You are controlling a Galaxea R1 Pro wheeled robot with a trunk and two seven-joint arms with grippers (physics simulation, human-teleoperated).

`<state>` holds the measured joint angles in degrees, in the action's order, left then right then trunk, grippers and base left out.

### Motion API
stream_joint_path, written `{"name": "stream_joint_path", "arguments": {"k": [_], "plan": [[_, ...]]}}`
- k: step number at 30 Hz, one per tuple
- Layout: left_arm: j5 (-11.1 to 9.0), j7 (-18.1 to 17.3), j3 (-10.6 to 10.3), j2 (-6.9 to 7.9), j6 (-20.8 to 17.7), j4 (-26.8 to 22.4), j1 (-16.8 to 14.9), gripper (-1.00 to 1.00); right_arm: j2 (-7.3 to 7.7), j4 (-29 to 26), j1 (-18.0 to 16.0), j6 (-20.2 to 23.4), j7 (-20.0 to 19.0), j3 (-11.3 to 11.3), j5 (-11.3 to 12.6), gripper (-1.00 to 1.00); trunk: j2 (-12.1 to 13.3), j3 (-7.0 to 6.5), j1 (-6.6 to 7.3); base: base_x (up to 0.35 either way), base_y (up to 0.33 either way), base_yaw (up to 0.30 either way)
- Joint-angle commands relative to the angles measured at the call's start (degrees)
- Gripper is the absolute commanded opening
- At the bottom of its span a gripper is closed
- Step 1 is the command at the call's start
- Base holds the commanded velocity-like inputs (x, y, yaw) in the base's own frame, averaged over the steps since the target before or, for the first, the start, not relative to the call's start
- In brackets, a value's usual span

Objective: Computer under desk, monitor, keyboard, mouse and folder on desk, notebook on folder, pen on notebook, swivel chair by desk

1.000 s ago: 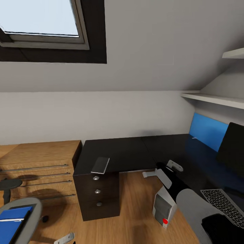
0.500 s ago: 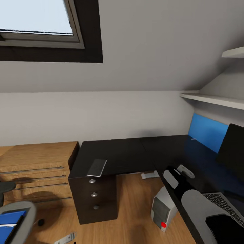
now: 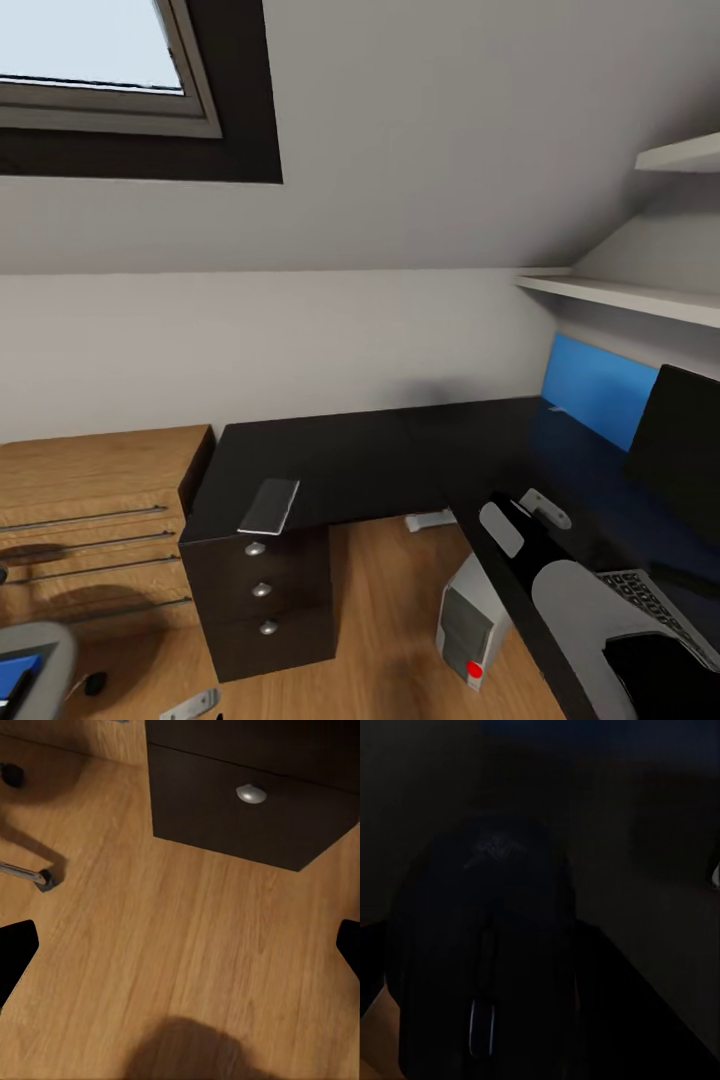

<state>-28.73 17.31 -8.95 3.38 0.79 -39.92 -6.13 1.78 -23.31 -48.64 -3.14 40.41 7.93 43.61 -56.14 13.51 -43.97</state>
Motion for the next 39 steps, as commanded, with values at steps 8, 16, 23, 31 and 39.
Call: {"name": "stream_joint_path", "arguments": {"k": [8, 16, 23, 31, 39], "plan": [[-0.52, 0.42, -0.47, 0.2, 0.17, 1.87, -0.04, 1.0, 0.12, -0.07, -0.05, -0.47, 0.24, 0.42, 0.69, -1.0, -0.05, 0.08, -0.04, 0.278, 0.22, -0.031], [-0.12, -2.6, -0.7, -0.15, 11.34, 19.61, -0.03, 1.0, 0.19, -0.09, -0.05, -0.46, 0.2, 0.42, 0.66, -1.0, -0.05, 0.08, -0.04, 0.096, 0.052, -0.231], [-0.1, -5.84, -0.71, -0.2, 19.19, 23.85, -0.03, 1.0, 0.02, -0.07, -0.05, -0.56, 0.34, 0.63, 0.52, -1.0, -0.05, 0.08, -0.04, 0.002, 0.001, -0.181], [-0.19, -5.97, -0.65, -0.42, 19.51, 24.36, -0.02, 1.0, 0.41, 2.91, -0.05, -0.78, -0.07, 0.2, 0.75, -1.0, -0.05, 0.08, -0.04, 0.168, -0.046, -0.001], [-0.26, -5.97, -0.64, -0.6, 19.43, 24.37, -0.02, 1.0, 0.42, 5.02, -0.06, -4.58, 2.62, 0.07, 0.77, -1.0, -0.05, 0.08, -0.04, 0.055, -0.054, 0.0]]}}
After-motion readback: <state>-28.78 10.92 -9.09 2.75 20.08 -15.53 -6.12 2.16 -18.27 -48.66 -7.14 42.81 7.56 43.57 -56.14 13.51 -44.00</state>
